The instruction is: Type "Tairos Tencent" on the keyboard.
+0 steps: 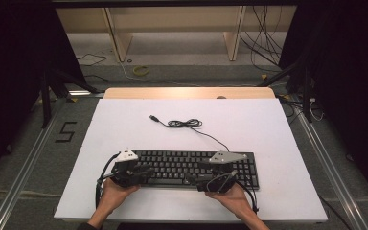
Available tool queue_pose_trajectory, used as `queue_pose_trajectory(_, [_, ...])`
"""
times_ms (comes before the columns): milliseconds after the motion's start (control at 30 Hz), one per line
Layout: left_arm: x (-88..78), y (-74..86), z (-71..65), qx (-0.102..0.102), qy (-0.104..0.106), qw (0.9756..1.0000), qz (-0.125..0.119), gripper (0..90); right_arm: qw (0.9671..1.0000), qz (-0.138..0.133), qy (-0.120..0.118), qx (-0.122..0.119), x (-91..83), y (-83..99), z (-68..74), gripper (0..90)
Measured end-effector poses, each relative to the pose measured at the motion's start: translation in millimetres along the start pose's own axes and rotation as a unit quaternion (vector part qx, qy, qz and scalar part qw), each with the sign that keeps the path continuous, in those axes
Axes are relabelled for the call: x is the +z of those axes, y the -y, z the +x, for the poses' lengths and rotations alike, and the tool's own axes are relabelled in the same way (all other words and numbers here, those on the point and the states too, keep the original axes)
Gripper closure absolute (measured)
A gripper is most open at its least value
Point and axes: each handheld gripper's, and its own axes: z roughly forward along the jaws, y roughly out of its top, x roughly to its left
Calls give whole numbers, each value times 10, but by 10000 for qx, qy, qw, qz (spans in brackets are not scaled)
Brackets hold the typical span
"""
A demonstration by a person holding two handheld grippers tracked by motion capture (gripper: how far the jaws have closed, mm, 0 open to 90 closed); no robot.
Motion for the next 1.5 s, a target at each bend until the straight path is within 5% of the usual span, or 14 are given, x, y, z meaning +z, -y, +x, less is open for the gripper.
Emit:
queue_pose_trajectory(367, [-49,-28,66,-208,-99,9996,-146,471,10000,24,-49,-12,16,4,30,300])
queue_pose_trajectory(1000, [-104,-140,188,-414,-191,9984,-339,360,9998,61,-175,-56,59,10,104,297])
queue_pose_trajectory(1167, [-75,-190,215,-379,-231,9985,-329,431,9998,66,-193,-67,67,10,118,297])
queue_pose_trajectory(1500, [63,-208,226,-220,-222,9995,-22,776,9998,43,-204,-62,63,9,125,297])
